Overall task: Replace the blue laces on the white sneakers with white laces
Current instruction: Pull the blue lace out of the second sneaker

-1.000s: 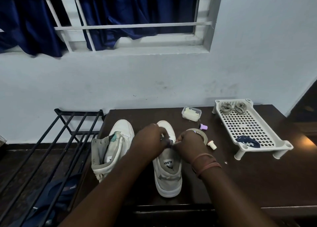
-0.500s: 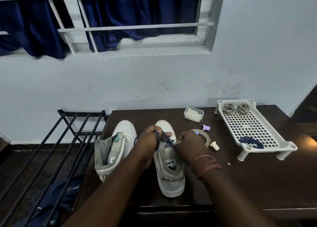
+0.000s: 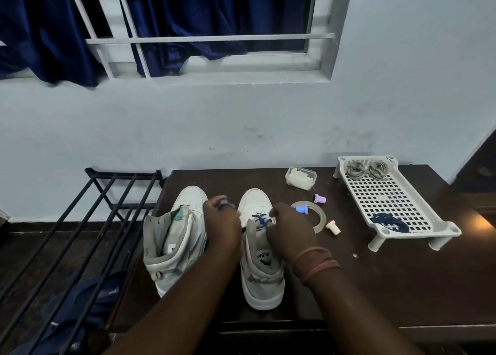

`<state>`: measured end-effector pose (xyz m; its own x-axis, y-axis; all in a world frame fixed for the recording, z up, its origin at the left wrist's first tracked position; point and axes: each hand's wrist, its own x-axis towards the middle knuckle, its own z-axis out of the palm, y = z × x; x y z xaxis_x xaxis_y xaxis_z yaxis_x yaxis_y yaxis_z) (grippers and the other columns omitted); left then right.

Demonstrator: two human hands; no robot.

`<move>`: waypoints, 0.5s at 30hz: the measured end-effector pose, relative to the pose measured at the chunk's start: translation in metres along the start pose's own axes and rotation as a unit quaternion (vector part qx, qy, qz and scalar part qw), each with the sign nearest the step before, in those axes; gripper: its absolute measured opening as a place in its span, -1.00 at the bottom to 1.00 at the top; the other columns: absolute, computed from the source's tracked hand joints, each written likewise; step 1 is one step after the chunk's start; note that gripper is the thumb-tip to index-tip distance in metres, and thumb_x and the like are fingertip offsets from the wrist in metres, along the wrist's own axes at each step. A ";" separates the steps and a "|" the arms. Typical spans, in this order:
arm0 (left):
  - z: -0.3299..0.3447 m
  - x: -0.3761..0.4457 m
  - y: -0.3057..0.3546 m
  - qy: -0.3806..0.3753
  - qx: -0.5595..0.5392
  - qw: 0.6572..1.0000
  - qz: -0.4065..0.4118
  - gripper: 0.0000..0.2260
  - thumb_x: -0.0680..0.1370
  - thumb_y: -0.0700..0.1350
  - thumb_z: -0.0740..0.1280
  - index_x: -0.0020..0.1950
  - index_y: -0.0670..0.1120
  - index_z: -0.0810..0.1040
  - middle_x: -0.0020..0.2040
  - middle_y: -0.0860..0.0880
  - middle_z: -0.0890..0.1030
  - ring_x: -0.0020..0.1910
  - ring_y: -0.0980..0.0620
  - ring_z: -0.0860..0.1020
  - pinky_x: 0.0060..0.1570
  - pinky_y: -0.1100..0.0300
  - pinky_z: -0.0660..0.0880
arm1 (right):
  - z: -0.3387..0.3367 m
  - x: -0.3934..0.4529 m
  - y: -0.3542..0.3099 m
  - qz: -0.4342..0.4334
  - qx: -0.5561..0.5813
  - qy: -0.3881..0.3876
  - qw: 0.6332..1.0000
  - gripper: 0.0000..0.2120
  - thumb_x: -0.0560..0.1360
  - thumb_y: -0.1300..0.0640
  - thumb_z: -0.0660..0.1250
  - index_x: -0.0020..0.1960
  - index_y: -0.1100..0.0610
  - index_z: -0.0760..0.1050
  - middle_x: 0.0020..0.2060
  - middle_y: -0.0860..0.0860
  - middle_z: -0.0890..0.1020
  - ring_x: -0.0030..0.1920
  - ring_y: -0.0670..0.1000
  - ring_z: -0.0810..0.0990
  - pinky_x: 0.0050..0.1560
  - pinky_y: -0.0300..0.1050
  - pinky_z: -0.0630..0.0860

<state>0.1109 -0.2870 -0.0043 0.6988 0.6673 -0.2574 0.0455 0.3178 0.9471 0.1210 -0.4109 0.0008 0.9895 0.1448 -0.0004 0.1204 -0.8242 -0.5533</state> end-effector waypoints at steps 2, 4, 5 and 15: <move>-0.006 0.010 0.002 -0.008 0.024 0.996 -0.090 -0.86 0.41 -0.22 0.21 -0.24 -0.01 0.50 -0.31 -0.07 0.43 -0.37 -0.02 0.38 -0.29 0.16 0.34 | 0.001 -0.005 -0.003 -0.057 -0.039 0.005 0.998 -0.76 0.43 0.25 0.23 0.05 0.07 0.52 0.02 0.05 0.48 -0.11 0.10 0.56 -0.15 -0.12 0.47; -0.013 0.009 0.005 -0.055 0.148 0.980 -0.124 -0.83 0.54 -0.29 0.21 -0.18 -0.12 0.54 -0.25 -0.21 0.49 -0.35 -0.04 0.39 -0.27 0.13 0.37 | 0.004 -0.008 -0.007 -0.104 -0.102 0.008 0.989 -0.82 0.46 0.16 0.23 -0.01 0.06 0.57 0.01 0.06 0.43 -0.13 0.09 0.53 -0.18 -0.13 0.44; -0.015 0.008 0.003 -0.071 0.183 0.972 -0.131 -0.84 0.54 -0.34 0.20 -0.11 -0.22 0.57 -0.23 -0.29 0.51 -0.34 -0.05 0.41 -0.28 0.14 0.37 | 0.005 -0.008 -0.008 -0.121 -0.120 0.011 0.985 -0.83 0.48 0.13 0.22 -0.03 0.06 0.58 0.01 0.07 0.45 -0.12 0.09 0.53 -0.16 -0.13 0.44; -0.026 -0.002 0.026 -0.072 0.429 0.900 0.021 -0.59 0.33 -0.03 0.29 0.18 0.02 0.57 0.12 -0.08 0.61 0.17 -0.18 0.55 0.20 -0.02 0.50 | 0.001 0.002 -0.010 0.046 0.092 0.110 0.989 -0.90 0.38 0.20 0.32 -0.23 0.24 0.51 -0.30 0.10 0.59 -0.23 0.11 0.53 -0.28 -0.11 0.39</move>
<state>0.0922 -0.2628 0.0158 0.7959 0.5521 -0.2483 0.5074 -0.3846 0.7711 0.1222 -0.4016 0.0057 0.9915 -0.0648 0.1126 0.0331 -0.7123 -0.7011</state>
